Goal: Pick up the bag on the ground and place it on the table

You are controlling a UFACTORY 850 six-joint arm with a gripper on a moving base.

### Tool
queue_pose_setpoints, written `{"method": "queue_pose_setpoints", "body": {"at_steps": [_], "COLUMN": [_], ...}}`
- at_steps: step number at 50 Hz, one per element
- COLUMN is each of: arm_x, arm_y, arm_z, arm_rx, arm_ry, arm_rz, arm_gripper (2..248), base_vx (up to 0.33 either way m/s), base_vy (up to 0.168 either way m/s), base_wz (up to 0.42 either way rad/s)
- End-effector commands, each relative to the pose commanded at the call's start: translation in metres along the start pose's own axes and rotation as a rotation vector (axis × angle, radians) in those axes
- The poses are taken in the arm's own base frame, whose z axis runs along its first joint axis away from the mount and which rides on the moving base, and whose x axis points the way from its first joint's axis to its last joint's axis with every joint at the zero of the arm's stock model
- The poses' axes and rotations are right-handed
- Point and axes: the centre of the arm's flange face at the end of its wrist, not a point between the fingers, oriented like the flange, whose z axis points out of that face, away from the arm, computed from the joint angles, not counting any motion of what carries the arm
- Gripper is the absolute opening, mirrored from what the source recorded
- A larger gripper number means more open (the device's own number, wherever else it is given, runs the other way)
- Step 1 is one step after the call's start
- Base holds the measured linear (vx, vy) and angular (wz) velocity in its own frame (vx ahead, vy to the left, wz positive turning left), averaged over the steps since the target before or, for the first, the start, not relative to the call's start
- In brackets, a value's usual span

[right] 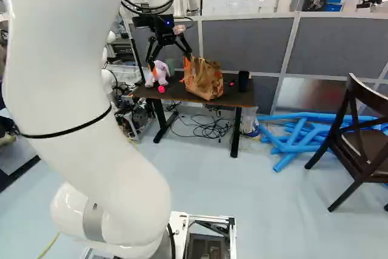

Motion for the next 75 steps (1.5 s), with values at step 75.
{"method": "queue_pose_setpoints", "body": {"at_steps": [75], "arm_x": [-0.027], "arm_y": [-0.016], "arm_z": [0.102], "arm_rx": [-0.192], "arm_ry": [0.274], "arm_rz": [0.197], "arm_gripper": [247], "base_vx": [0.0], "base_vy": [0.0], "base_wz": [0.0]}}
